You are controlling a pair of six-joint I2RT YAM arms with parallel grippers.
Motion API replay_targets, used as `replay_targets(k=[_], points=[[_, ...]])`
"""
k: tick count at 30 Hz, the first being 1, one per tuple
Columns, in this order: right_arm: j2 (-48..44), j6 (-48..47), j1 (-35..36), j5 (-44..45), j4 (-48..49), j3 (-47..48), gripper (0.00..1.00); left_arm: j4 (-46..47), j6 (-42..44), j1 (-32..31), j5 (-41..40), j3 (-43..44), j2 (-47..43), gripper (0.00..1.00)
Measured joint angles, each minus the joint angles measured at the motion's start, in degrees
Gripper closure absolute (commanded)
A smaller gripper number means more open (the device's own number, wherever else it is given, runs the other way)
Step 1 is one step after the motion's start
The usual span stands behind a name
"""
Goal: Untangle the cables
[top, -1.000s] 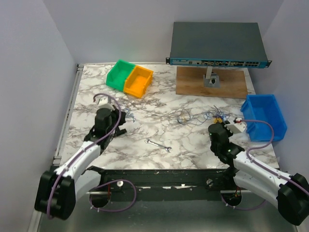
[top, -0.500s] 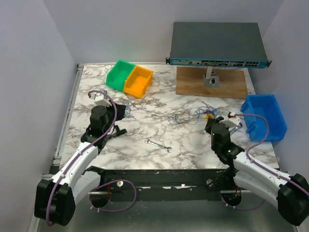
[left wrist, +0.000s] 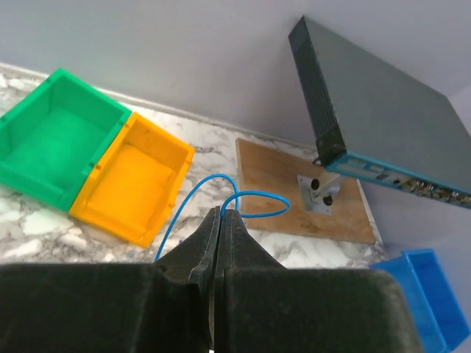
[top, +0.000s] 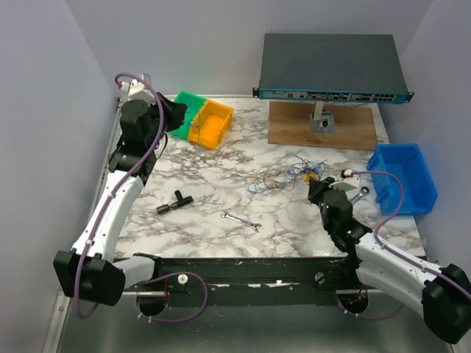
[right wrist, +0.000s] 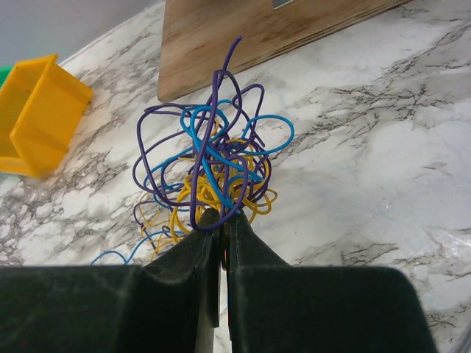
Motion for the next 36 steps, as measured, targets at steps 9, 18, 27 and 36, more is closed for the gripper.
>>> replay_targets(k=[9,18,27,36], points=[[2.43,0.02,0.0,-1.07,1.46,0.0,0.99,-4.0,-1.81,3.74,7.69,20.55,18.34,1.0],[5.68,0.24,0.0,-1.51,1.75,0.02,0.99,-4.42,-7.17,6.34,17.7,31.95,35.54,1.0],[5.55,0.63,0.0,-1.49,1.75,0.02,0.99,-2.86,-11.23,6.54,22.49,36.63,47.19,1.0],[5.68,1.14,0.0,-1.46,1.75,0.02,0.99,-10.25,-10.43,6.67,20.02,40.54,54.21,1.0]])
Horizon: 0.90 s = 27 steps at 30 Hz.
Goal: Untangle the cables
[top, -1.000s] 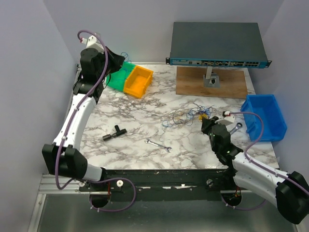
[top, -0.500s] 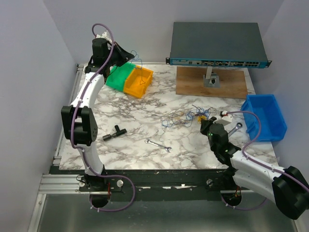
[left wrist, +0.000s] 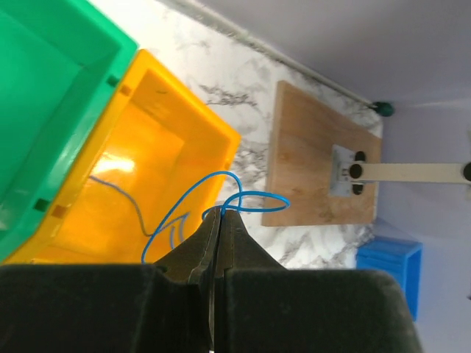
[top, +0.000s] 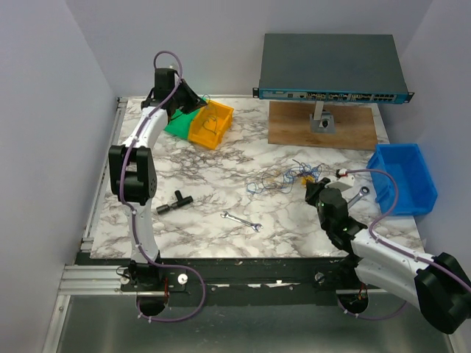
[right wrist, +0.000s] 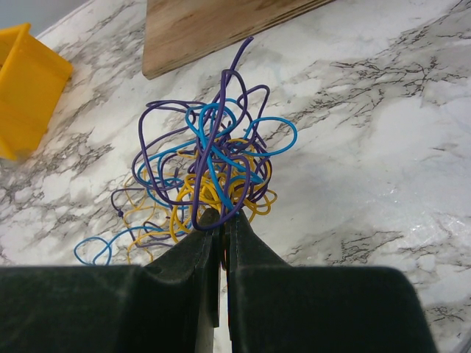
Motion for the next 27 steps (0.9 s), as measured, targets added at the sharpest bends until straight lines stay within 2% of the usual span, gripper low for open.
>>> replay_targets(k=[2,3,6,7,9,15,16,19,23,27], points=[[0.02,0.0,0.0,-0.02,-0.02,0.0,0.99,-3.45,1.22,-0.04,-1.7,2.91,1.77,0.99],[0.02,0.02,0.0,0.0,-0.02,0.0,0.99,-5.27,2.05,-0.04,-2.89,4.13,2.38,0.94],[0.0,0.11,0.0,0.0,-0.02,0.0,0.99,-9.38,4.07,-0.04,-5.84,5.68,2.86,0.52],[0.0,0.15,0.0,0.0,-0.04,0.0,0.99,-10.4,4.81,-0.07,-6.49,5.95,2.86,0.42],[0.0,0.2,0.0,0.0,-0.02,0.0,0.99,-12.28,6.27,-0.37,-7.37,6.23,2.86,0.3],[0.48,-0.09,0.0,-0.74,0.0,0.0,0.98,-15.61,10.34,-1.4,-10.49,5.09,1.86,0.19],[0.68,-0.46,0.0,-1.66,0.11,0.0,0.98,-15.89,10.73,-1.75,-10.86,4.26,0.94,0.14],[1.7,-2.25,0.0,-6.08,1.62,0.04,0.98,-15.67,12.09,-2.75,-11.93,0.02,-3.41,0.09],[4.48,-4.66,0.0,-13.6,4.57,0.42,0.97,-12.46,13.22,-4.61,-12.72,-9.33,-13.14,0.06],[5.86,-5.68,0.02,-18.25,6.25,0.52,0.98,-7.41,14.14,-7.8,-14.32,-22.73,-24.55,0.06]])
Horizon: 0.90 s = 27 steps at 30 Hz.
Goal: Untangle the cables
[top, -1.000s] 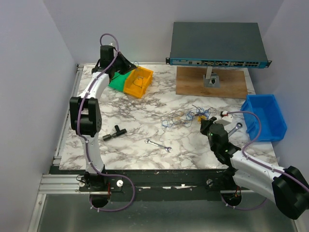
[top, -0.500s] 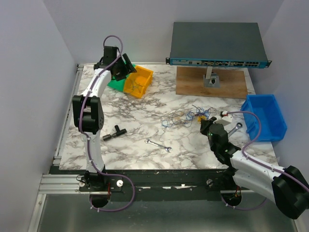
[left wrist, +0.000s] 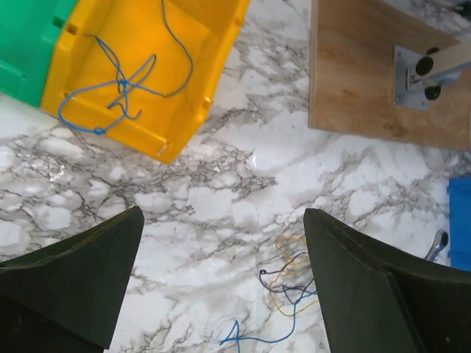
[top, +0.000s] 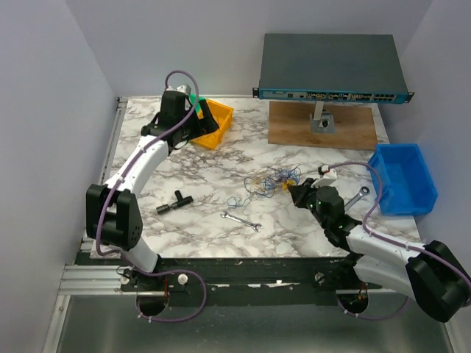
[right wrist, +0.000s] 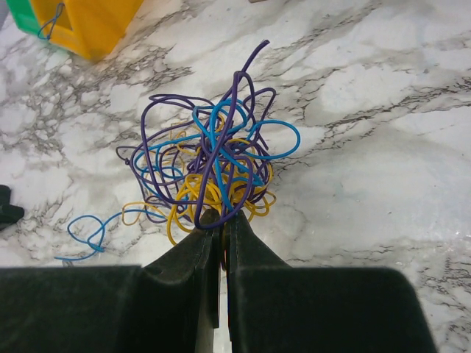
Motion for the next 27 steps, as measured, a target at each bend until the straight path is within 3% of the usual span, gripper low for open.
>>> replay_targets(k=[4,6,13,21,27], points=[[-0.11,-0.15,0.0,-0.83,0.46,0.0,0.98,2.47,0.96,-2.67,-2.05,-8.83,-5.31,0.19],[-0.35,-0.15,0.0,-0.83,0.5,0.0,0.98,2.47,1.2,-2.27,-2.56,-10.49,-5.07,0.2],[-0.79,-0.15,0.0,-0.81,0.7,0.0,0.98,4.09,-1.7,1.7,-1.51,-9.49,2.8,0.22],[-0.79,-0.15,0.0,-0.79,0.9,0.0,0.97,10.73,-8.92,5.53,3.82,-9.49,12.11,0.41],[-0.85,-0.15,0.0,-0.74,1.16,0.0,0.98,14.97,-12.46,7.56,4.94,-9.18,13.84,0.45]])
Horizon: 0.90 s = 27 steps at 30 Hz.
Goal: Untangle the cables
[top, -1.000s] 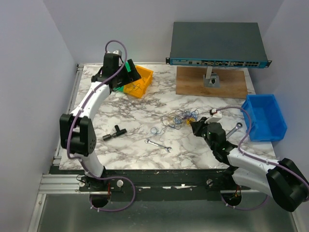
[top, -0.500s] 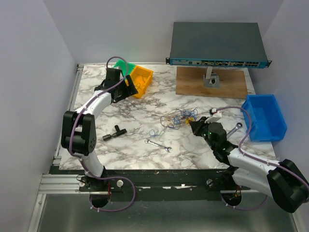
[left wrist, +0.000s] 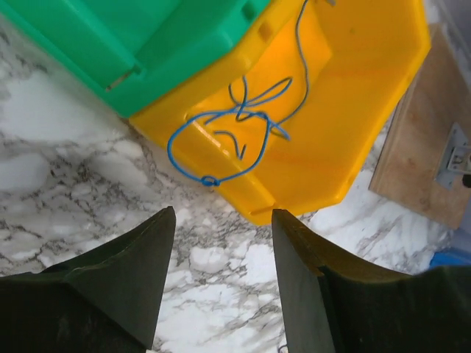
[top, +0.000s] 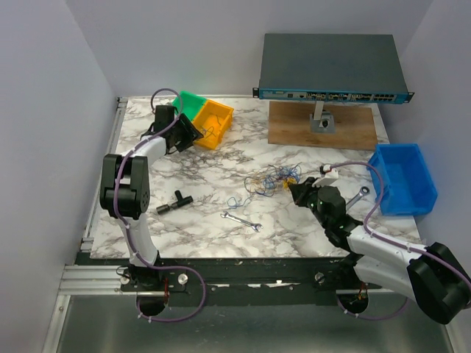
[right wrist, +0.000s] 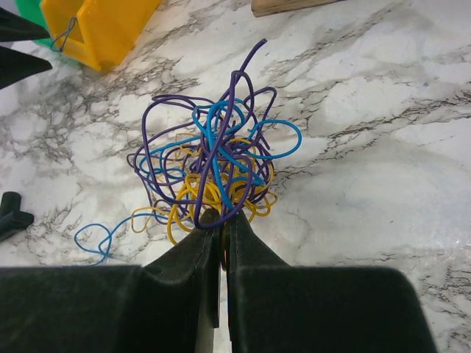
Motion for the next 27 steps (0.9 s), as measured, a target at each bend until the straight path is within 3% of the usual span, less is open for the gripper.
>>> replay_targets(k=[6,12,27], points=[[-0.11,-0.02,0.0,0.02,0.15,0.0,0.97,2.14,-1.55,1.16,0.44,4.92,2.49,0.51],[-0.28,-0.02,0.0,0.59,0.2,0.0,0.97,2.05,-2.03,1.33,0.7,9.51,6.16,0.49],[-0.81,-0.02,0.0,1.07,0.35,0.0,0.98,-0.13,-0.5,1.6,0.26,6.64,3.3,0.42]])
